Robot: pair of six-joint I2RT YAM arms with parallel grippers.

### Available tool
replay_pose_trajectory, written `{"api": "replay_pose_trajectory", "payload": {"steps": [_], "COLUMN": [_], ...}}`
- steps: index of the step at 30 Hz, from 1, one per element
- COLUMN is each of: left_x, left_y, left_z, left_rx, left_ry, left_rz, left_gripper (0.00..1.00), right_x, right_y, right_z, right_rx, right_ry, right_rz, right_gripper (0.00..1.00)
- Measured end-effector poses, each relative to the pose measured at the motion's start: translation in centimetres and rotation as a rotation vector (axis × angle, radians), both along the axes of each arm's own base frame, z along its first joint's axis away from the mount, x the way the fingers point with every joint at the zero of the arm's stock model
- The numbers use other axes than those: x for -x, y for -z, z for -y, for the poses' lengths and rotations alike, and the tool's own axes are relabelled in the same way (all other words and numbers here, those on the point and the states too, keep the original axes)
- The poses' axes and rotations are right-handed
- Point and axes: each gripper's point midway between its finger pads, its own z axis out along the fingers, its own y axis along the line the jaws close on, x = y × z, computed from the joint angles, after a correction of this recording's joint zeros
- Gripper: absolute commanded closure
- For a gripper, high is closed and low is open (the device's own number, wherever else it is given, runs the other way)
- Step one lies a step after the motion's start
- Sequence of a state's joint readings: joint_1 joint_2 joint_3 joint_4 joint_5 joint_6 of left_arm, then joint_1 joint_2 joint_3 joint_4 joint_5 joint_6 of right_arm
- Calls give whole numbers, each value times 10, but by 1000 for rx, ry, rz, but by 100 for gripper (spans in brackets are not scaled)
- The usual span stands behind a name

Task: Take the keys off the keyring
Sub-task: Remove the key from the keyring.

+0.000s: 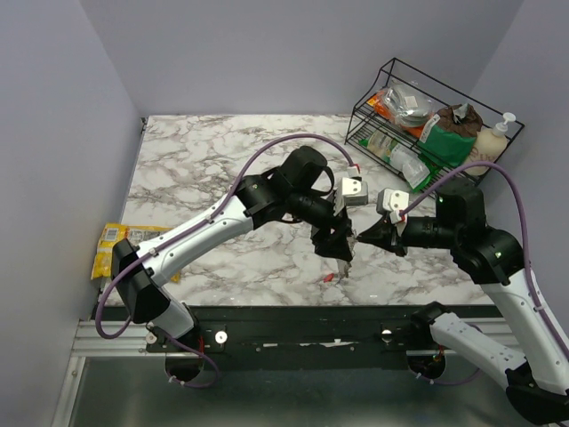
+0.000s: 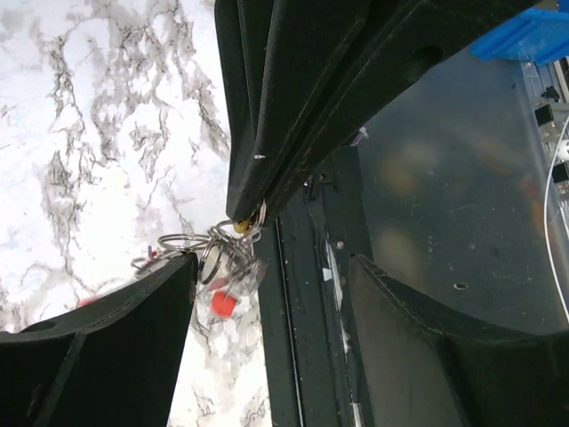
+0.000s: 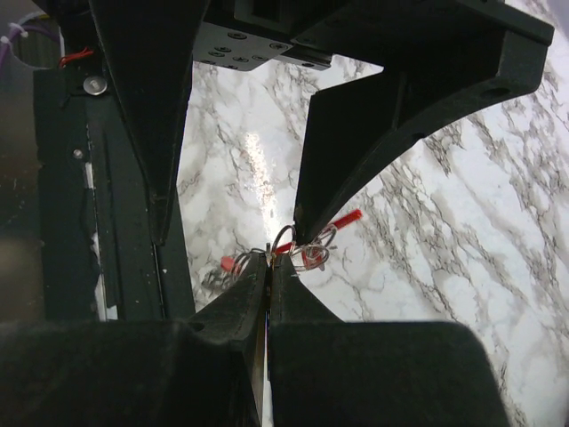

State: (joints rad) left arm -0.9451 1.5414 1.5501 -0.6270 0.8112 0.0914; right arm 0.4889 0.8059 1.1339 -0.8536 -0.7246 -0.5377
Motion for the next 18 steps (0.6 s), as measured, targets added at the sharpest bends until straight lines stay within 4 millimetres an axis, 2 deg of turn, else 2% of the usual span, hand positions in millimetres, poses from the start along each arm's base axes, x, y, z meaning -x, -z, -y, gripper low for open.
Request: {"api": "replay_pose_trajectory", "payload": {"steps": [11, 18], "left_x": [-1, -20], "left_y": [4, -2], "left_z": [2, -2], "left_rx": [-10, -8], "left_ry": [1, -86], "left_rz": [-10, 35], "left_gripper": [22, 22], "right_x": [-2, -2], "right_y": [-4, -1], "right_z": [-1, 1], "right_rx": [-15, -12], "right_ry": [7, 17], "right_rz": [11, 17], "right_gripper": [99, 99]}}
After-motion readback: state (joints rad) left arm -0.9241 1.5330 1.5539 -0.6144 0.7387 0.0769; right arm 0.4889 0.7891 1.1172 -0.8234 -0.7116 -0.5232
